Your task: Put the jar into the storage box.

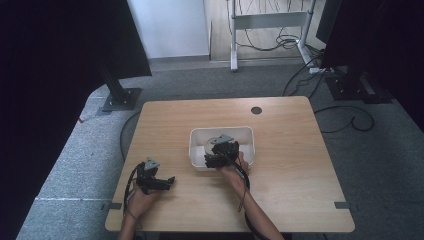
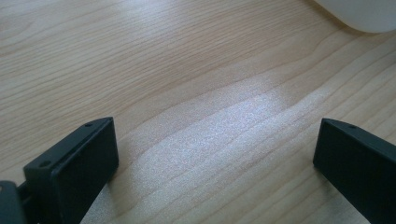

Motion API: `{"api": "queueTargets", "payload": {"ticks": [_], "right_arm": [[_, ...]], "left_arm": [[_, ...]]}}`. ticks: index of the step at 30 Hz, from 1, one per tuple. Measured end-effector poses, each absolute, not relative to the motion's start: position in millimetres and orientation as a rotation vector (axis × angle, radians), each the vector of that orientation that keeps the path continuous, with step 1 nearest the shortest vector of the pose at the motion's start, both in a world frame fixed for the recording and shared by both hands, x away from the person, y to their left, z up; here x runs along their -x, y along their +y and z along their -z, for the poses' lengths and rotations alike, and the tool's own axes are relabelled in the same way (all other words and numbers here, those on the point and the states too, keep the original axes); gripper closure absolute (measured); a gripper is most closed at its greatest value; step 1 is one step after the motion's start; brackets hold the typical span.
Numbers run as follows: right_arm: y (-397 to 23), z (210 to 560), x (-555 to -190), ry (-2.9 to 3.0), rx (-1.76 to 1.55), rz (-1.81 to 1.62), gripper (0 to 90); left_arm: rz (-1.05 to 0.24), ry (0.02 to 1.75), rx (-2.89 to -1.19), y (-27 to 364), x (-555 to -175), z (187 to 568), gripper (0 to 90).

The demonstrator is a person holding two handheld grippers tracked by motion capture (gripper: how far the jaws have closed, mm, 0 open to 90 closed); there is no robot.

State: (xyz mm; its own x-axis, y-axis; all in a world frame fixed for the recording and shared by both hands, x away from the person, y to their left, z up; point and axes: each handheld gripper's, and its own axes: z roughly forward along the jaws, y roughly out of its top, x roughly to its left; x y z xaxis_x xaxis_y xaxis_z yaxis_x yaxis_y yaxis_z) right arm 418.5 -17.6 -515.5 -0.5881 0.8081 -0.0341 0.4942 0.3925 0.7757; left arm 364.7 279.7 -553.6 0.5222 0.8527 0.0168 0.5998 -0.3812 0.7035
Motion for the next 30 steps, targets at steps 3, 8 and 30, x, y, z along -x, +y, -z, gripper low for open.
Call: {"api": "queueTargets", "payload": {"ticks": [3, 8, 30], "right_arm": [[-16.9, 518.8, -419.9, 2.259, -1.133, -1.035, 9.6], [-17.8, 520.9, -421.8, 2.262, -1.148, -1.043, 9.6], [-23.8, 519.2, -425.6, 2.345, -1.158, -1.064, 1.4]], "left_arm": [[-0.505, 1.176, -2.116, 279.6, -364.7, 553.6, 0.0], [-0.504, 1.176, -2.116, 279.6, -364.7, 553.6, 0.0], [-0.503, 1.177, -2.115, 279.5, -364.6, 553.7, 0.0]]}}
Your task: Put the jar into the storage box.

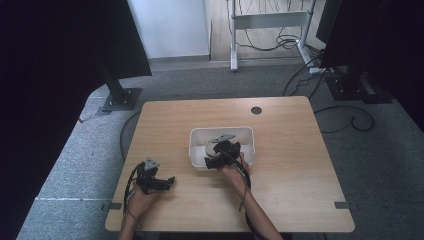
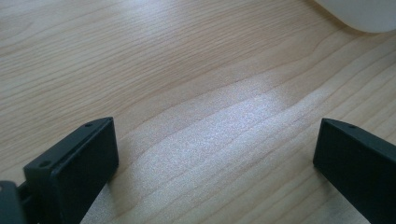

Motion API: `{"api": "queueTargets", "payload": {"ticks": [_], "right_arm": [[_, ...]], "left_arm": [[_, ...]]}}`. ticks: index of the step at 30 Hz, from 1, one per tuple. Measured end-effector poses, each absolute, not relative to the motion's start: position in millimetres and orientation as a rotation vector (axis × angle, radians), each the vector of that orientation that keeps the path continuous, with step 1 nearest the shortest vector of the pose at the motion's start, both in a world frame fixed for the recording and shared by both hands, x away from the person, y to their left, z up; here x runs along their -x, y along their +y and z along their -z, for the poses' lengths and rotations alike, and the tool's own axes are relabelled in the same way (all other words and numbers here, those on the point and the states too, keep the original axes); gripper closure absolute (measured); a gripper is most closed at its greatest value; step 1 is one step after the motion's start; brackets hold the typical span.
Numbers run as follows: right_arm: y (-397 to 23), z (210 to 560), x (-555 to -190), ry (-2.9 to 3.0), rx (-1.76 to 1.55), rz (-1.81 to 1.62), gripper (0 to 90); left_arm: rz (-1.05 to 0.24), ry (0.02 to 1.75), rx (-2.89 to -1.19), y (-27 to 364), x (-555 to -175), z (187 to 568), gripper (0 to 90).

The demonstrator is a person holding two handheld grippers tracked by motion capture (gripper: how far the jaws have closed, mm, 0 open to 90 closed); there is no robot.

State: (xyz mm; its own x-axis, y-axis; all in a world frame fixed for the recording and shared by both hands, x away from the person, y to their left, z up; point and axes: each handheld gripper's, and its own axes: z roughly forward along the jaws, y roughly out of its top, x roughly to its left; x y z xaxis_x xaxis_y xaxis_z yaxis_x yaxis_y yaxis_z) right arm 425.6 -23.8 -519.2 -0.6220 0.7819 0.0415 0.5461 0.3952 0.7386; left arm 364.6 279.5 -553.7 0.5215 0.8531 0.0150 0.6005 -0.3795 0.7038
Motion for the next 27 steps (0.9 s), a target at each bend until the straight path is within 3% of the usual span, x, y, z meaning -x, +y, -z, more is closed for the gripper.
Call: {"api": "queueTargets", "payload": {"ticks": [27], "right_arm": [[-40, 503, -405, 2.354, -1.042, -1.040, 2.7]], "left_arm": [[-0.504, 1.177, -2.115, 280, -365, 554, 0.0]]}}
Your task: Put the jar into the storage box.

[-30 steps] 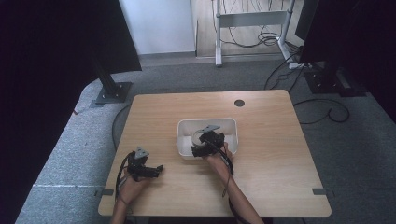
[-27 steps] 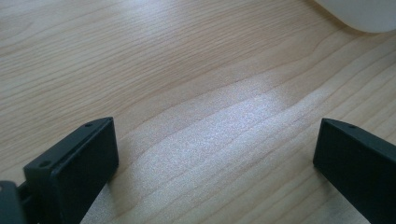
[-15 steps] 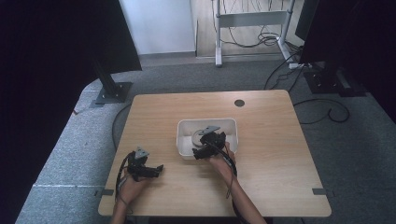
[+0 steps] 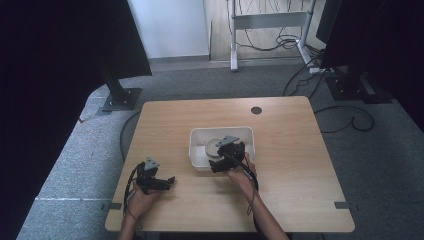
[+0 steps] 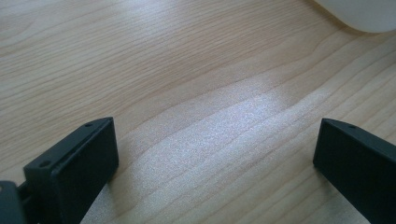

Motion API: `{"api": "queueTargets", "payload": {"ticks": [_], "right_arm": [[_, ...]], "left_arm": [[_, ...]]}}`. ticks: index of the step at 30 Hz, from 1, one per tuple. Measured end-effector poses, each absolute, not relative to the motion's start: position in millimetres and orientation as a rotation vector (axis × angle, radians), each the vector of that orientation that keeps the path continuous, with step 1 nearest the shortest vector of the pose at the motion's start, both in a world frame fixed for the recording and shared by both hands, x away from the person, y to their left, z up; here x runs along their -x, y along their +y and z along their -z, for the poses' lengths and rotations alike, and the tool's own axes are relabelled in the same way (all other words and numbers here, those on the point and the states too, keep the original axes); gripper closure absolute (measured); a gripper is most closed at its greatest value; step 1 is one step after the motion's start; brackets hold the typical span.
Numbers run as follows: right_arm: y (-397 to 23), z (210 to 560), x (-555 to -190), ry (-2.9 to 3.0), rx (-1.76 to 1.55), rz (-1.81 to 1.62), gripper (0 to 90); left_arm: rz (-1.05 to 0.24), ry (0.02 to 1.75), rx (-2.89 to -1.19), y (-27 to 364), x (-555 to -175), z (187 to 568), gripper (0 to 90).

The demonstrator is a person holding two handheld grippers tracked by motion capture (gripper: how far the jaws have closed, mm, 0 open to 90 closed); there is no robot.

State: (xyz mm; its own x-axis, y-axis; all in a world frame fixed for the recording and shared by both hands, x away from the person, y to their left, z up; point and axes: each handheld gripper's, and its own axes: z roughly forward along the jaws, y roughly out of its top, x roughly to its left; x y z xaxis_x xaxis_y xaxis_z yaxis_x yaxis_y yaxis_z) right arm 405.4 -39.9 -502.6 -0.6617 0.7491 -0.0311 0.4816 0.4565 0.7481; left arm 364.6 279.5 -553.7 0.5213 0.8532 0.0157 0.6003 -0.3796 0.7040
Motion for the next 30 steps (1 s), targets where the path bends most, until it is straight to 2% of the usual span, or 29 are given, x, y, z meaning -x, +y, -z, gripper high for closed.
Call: {"api": "queueTargets", "payload": {"ticks": [30], "right_arm": [[-61, 494, -378, 2.364, -0.961, -1.094, 2.8]], "left_arm": [[-0.504, 1.177, -2.115, 280, -365, 554, 0.0]]}}
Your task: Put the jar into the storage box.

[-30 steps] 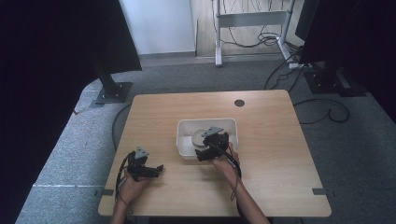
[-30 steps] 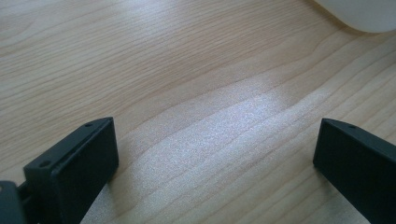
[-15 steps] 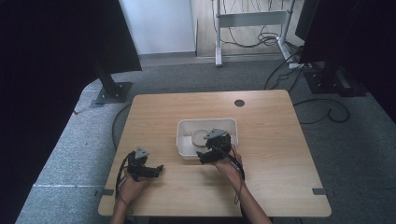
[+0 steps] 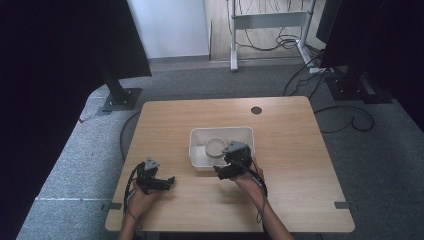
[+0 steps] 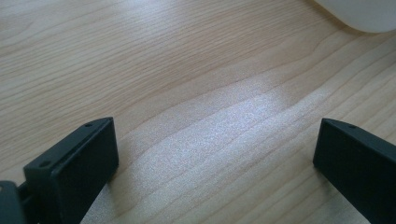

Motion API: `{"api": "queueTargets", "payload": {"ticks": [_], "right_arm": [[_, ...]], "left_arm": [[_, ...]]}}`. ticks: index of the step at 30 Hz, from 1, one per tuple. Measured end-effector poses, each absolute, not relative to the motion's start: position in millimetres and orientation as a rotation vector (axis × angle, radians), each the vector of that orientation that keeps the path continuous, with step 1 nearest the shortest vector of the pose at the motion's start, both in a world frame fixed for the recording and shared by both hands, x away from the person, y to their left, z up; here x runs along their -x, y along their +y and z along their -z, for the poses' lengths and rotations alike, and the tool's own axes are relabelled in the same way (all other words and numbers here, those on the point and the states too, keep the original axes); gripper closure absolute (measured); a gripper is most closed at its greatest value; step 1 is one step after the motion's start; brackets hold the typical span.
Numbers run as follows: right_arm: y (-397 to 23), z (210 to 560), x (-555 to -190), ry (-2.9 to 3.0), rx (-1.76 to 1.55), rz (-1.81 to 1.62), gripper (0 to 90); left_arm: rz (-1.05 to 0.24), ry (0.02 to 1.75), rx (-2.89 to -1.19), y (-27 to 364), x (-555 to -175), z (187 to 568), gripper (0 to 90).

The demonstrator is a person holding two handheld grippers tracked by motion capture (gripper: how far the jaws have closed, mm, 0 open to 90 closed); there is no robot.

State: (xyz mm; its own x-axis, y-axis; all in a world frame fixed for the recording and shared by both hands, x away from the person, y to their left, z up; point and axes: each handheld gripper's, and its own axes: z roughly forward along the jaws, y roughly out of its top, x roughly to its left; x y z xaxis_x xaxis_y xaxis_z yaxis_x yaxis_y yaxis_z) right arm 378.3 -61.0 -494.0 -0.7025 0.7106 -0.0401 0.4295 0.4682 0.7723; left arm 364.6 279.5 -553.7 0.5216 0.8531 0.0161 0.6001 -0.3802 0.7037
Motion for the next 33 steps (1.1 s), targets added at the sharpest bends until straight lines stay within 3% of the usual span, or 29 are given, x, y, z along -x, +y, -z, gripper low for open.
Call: {"api": "queueTargets", "payload": {"ticks": [33], "right_arm": [[-97, 495, -354, 2.331, -0.986, -1.105, 3.9]], "left_arm": [[-0.504, 1.177, -2.115, 279, -365, 554, 0.0]]}}
